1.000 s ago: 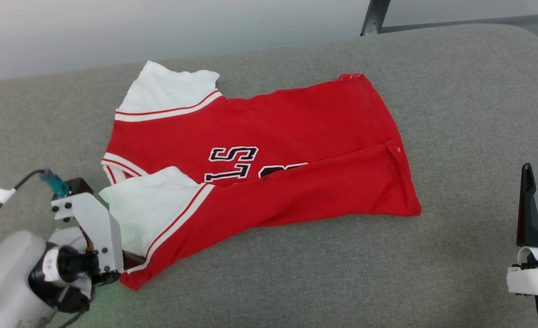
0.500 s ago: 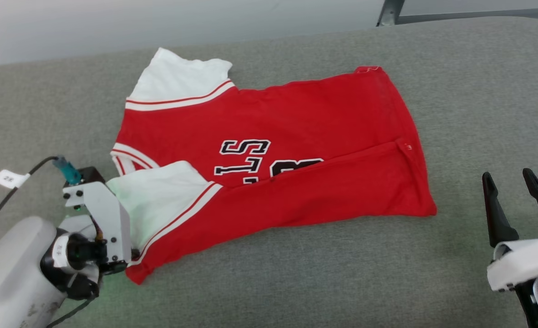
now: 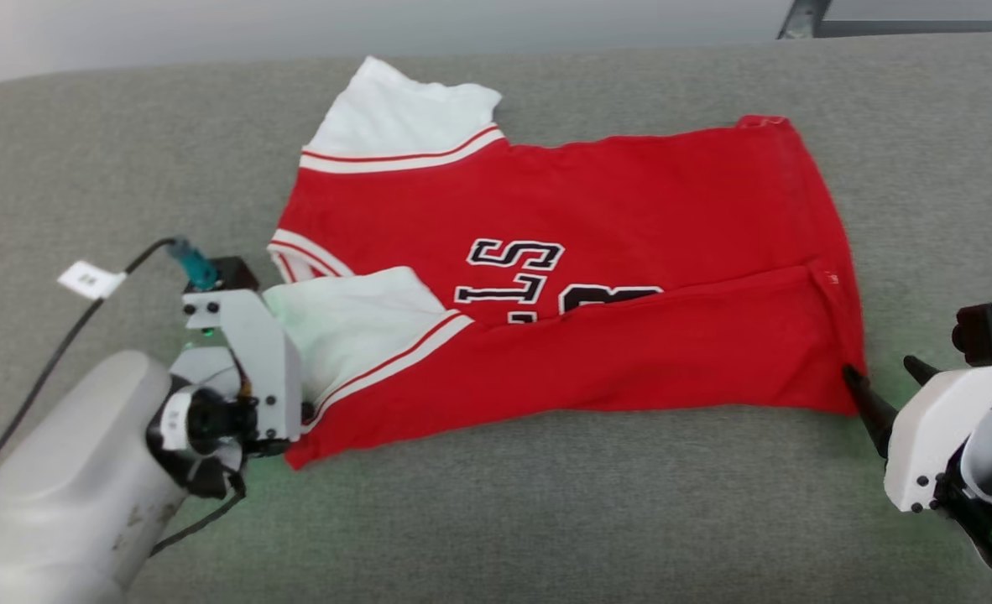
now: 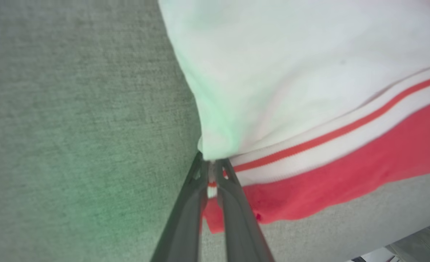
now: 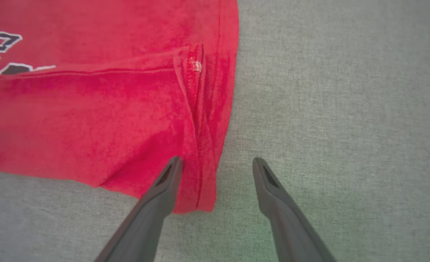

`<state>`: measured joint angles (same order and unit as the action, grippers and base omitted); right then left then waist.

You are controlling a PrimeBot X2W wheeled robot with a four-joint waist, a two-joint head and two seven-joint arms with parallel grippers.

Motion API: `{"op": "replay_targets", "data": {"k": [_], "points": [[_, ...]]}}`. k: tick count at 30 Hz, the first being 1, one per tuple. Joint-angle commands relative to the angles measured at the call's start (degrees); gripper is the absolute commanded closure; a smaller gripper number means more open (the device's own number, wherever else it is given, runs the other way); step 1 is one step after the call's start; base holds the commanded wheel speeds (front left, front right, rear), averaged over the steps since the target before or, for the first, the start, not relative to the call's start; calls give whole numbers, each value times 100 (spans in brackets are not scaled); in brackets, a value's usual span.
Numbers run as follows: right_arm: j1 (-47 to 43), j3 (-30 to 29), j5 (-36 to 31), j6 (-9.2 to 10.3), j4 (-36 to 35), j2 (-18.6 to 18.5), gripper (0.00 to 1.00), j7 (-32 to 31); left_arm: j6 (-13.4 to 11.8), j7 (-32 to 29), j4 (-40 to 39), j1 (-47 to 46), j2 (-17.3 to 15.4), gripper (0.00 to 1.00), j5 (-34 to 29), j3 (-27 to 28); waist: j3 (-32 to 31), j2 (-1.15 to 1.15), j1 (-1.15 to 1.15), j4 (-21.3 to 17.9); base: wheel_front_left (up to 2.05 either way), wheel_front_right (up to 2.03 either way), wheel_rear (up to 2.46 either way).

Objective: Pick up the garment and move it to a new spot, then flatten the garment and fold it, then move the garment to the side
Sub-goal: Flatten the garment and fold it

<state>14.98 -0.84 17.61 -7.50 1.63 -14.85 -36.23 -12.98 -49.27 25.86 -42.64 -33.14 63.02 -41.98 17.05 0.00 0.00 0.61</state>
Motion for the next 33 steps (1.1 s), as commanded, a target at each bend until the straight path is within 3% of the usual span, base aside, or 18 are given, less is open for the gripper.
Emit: {"op": "replay_targets", "data": {"k": [1,10,11,12,13,20,26,33], "points": [[59,18,-13,2,22,-14,0,-74,17,164,173,28,161,100,-96,-87,49,0,0,113,0,0,0],[354,-116,-57,2,464,222,0,-1158,327,278,649,-301,545,100,-166,-214,114,0,0,348,0,0,0],[379,-130,-105,2,510,228,8,-1238,358,300,703,-321,578,100,-168,-219,121,0,0,364,0,0,0],[407,-144,-136,2,546,240,71,-1297,397,312,747,-340,600,100,-173,-230,128,0,0,379,0,0,0],[438,-161,-145,2,573,256,100,-1338,419,317,796,-363,620,100,-176,-242,132,0,0,393,0,0,0],[467,-377,-119,6,525,183,100,-1516,596,349,1063,-448,627,100,-147,-241,105,0,0,428,0,0,0],[368,-522,63,5,314,202,100,-1697,656,221,1071,-476,441,100,-166,-255,13,0,0,418,0,0,0],[140,-604,207,6,13,68,100,-1932,483,-135,768,-290,162,100,-194,-361,-153,0,0,419,0,0,0]]}}
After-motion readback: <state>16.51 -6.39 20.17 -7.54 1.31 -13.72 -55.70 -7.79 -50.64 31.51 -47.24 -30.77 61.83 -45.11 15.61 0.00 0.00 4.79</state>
